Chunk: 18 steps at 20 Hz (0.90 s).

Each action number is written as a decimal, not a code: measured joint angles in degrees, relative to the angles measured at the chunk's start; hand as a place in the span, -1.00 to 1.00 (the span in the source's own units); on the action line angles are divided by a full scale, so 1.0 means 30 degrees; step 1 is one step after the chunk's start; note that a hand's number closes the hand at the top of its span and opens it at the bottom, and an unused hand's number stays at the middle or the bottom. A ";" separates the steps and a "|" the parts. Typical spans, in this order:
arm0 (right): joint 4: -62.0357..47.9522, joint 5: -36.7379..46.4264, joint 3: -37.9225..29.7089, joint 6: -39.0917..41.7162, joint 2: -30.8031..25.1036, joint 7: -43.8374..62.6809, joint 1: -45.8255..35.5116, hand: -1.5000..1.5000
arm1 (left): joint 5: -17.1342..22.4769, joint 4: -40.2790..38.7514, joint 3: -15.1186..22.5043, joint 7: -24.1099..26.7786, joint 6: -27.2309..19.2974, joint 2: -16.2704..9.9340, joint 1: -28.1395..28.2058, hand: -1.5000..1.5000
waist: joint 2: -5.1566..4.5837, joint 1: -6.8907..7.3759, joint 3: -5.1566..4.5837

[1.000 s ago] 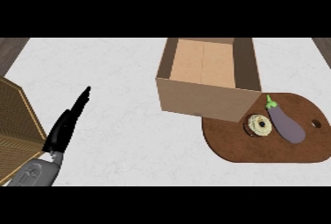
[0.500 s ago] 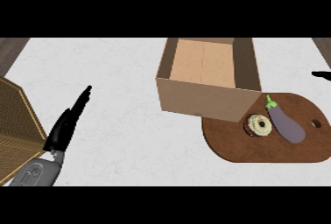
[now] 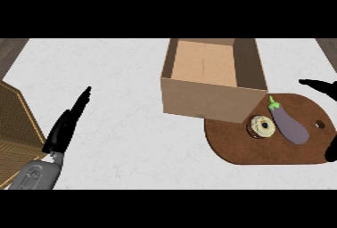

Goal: Pick the eggplant from the cutting board and place it in the cardboard box

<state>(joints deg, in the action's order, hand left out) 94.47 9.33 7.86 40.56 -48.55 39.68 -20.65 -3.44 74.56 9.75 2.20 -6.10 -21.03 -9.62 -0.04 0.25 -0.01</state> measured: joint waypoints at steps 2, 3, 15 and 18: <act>-0.0360 0.1205 -0.0130 -0.0312 0.0169 -0.1254 0.0227 -1.00 | -0.0127 -0.0167 -0.0258 0.0241 0.0104 0.0034 0.0087 0.00 | -0.0004 -0.0012 0.0007; -0.0709 0.1743 -0.0120 -0.0331 0.0387 -0.1633 -0.0011 -1.00 | -0.0230 -0.0119 -0.0309 0.0133 0.0185 0.0095 0.0075 0.00 | -0.0005 0.0003 0.0008; -0.2784 0.5572 -0.0052 0.0725 0.3044 -0.3238 -0.0540 -1.00 | -0.1244 -0.0295 -0.1434 0.0520 0.1044 0.0718 0.0272 0.00 | 0.0004 -0.0013 0.0001; -0.3717 0.6822 -0.0039 0.0423 0.3423 -0.4295 -0.0579 -1.00 | -0.1406 -0.0130 -0.1698 0.0574 0.1341 0.0840 0.0504 0.00 | 0.0001 0.0000 0.0003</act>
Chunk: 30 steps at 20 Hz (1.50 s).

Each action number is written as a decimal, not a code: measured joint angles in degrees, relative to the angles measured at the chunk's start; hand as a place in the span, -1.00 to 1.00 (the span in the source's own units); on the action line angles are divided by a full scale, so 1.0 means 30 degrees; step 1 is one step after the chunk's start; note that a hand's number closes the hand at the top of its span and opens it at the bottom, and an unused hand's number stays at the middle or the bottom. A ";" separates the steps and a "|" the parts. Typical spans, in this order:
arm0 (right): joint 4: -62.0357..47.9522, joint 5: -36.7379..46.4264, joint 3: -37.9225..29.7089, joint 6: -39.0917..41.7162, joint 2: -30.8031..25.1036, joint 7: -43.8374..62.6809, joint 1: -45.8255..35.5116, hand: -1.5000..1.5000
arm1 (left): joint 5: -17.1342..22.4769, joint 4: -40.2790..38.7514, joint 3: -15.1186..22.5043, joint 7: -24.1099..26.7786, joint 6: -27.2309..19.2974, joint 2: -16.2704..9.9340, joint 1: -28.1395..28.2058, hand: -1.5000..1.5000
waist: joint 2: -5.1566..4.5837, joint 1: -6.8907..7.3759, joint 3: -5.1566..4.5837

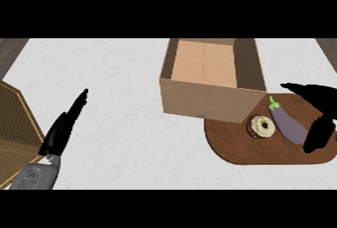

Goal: Pick the eggplant from the cutting board and place it in the cardboard box

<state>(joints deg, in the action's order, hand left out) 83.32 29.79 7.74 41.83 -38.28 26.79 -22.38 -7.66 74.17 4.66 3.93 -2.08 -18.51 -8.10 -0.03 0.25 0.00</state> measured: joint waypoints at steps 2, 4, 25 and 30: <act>0.0092 0.0536 -0.0175 -0.0001 0.0234 -0.0113 0.0182 -1.00 | -0.0211 0.0088 -0.0154 -0.0257 0.0088 0.0117 -0.0192 0.00 | 0.0006 -0.0027 0.0003; 0.0273 0.1016 -0.0216 0.0004 0.0757 0.0045 0.0435 -1.00 | -0.0307 0.0284 -0.0388 -0.0479 0.0343 0.0099 -0.0249 0.00 | 0.0012 -0.0039 -0.0003; -0.3876 0.5072 -0.0935 -0.1068 0.3544 -0.3399 0.0260 1.00 | -0.1885 0.1726 -0.1160 -0.1340 0.0988 0.1682 0.0204 0.00 | 0.0009 -0.0008 0.0003; -0.3841 0.6591 -0.0285 -0.2704 0.3178 -0.5130 0.0560 1.00 | -0.1916 0.0680 -0.1752 -0.0348 0.1259 0.1485 0.0078 0.00 | 0.0071 -0.0040 -0.0079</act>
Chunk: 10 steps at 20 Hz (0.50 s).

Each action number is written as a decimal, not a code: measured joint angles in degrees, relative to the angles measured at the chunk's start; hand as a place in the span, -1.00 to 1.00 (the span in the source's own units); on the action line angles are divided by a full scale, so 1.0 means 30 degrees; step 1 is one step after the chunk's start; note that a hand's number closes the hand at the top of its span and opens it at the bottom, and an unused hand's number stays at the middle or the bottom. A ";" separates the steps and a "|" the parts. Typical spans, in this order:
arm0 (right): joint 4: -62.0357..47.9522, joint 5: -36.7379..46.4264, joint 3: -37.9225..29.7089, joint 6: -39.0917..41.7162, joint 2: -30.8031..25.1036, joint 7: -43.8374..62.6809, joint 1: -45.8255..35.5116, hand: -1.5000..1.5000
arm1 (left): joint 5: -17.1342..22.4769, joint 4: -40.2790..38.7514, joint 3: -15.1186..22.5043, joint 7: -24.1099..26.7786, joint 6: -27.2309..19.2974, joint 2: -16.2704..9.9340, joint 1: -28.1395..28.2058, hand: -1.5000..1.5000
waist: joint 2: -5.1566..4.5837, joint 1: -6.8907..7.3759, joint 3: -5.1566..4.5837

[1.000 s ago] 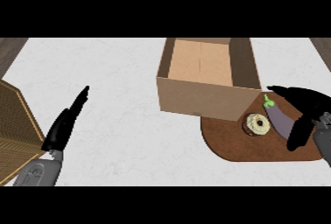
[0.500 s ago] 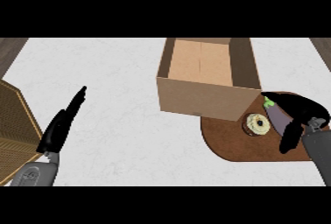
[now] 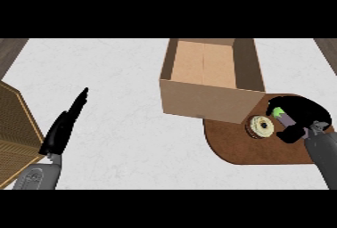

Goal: Pick the eggplant from the cutting board and place it in the cardboard box

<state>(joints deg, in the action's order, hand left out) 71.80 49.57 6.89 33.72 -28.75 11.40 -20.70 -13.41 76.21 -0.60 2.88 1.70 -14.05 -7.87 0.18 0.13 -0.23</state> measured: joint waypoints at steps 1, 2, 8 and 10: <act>-0.0152 0.0332 0.0120 -0.0441 -0.0080 -0.0396 -0.0079 1.00 | 0.0022 0.0320 -0.0023 -0.0249 0.0061 -0.0013 0.0063 0.00 | 0.0006 0.0021 -0.0008; 0.0095 0.0649 0.0296 -0.0785 -0.0058 -0.0538 0.0048 1.00 | 0.0000 0.0330 -0.0013 -0.0434 0.0059 0.0082 -0.0084 0.00 | 0.0013 -0.0001 -0.0014; -0.0226 0.2117 0.0336 -0.2897 0.0434 -0.1419 -0.0309 1.00 | -0.0153 0.0087 -0.0222 -0.0094 0.0184 0.0206 0.0035 0.00 | 0.0019 -0.0001 -0.0034; 0.0143 0.2577 0.0320 -0.3275 0.0522 -0.1400 -0.0059 1.00 | -0.0300 0.0190 -0.0154 -0.0370 0.0143 0.0393 -0.0111 0.00 | 0.0011 -0.0021 -0.0017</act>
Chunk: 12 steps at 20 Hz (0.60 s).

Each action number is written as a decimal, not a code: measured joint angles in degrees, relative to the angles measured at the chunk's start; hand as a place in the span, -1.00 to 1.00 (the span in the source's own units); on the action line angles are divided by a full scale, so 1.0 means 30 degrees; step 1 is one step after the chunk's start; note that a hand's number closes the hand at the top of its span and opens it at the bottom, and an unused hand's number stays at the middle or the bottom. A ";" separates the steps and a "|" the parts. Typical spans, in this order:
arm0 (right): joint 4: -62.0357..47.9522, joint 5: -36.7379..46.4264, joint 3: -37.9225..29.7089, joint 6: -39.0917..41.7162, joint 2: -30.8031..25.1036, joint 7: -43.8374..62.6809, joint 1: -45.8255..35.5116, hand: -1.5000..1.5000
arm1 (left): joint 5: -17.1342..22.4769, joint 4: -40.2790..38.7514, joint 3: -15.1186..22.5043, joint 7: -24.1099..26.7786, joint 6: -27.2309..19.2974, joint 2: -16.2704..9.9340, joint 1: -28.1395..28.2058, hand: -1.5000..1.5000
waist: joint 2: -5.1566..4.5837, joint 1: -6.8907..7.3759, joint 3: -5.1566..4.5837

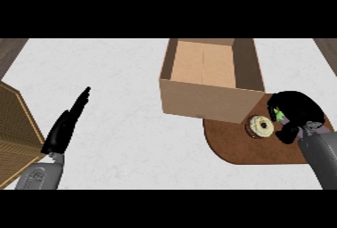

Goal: Pick the eggplant from the cutting board and place it in the cardboard box

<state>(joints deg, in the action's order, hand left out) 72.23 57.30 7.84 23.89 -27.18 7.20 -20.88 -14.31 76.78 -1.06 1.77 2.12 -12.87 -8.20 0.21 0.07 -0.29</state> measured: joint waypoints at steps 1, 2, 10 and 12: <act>0.0094 0.0292 0.0221 -0.0125 0.0512 0.0482 -0.0340 1.00 | -0.0001 -0.0109 -0.0027 0.0201 0.0058 -0.0034 -0.0022 0.00 | -0.0008 0.0011 0.0002; 0.0204 0.0600 0.0636 -0.0235 0.1438 0.1274 -0.0777 1.00 | 0.0009 -0.0153 -0.0051 0.0226 0.0127 -0.0088 -0.0079 0.00 | -0.0026 0.0094 0.0015; 0.1472 0.1664 0.5021 0.0298 0.7459 0.7351 -0.4378 1.00 | -0.0364 -0.0375 0.1014 0.0263 0.0472 0.0577 -0.1128 0.00 | -0.0021 0.1807 -0.0045; 0.1079 0.1220 0.5836 -0.0182 0.8190 0.9010 -0.5726 1.00 | -0.0427 -0.0431 0.1182 0.0167 0.0550 0.0682 -0.1296 0.00 | -0.0102 0.2156 -0.0017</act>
<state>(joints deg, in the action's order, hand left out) 75.46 60.96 25.35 23.35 -2.61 34.23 -38.06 -15.59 75.49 2.49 2.27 3.78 -10.83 -12.09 -0.09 6.54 -0.34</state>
